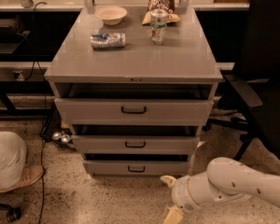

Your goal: Open bottom drawer

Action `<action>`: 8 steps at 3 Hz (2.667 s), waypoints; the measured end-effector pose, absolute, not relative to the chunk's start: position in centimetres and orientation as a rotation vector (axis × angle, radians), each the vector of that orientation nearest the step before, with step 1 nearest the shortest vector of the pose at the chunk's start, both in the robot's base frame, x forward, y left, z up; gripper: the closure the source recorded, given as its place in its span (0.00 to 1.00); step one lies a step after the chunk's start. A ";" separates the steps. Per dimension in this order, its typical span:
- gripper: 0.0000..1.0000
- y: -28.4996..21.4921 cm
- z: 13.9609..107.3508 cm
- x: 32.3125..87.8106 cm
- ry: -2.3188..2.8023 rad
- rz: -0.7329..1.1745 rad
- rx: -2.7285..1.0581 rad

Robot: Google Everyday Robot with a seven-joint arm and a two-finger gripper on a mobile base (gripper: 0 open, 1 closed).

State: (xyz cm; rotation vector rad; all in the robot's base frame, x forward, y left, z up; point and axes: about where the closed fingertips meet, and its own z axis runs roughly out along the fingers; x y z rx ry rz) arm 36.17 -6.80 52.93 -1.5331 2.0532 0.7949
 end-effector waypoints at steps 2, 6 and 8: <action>0.00 -6.1 48.2 36.1 2.059 0.862 -1.476; 0.00 -10.1 28.6 47.5 1.981 0.777 -1.462; 0.00 -10.2 26.8 49.8 1.934 0.616 -1.560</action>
Offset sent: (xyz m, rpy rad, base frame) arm 0.0028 0.0074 -0.0340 0.0352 0.0206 -0.0405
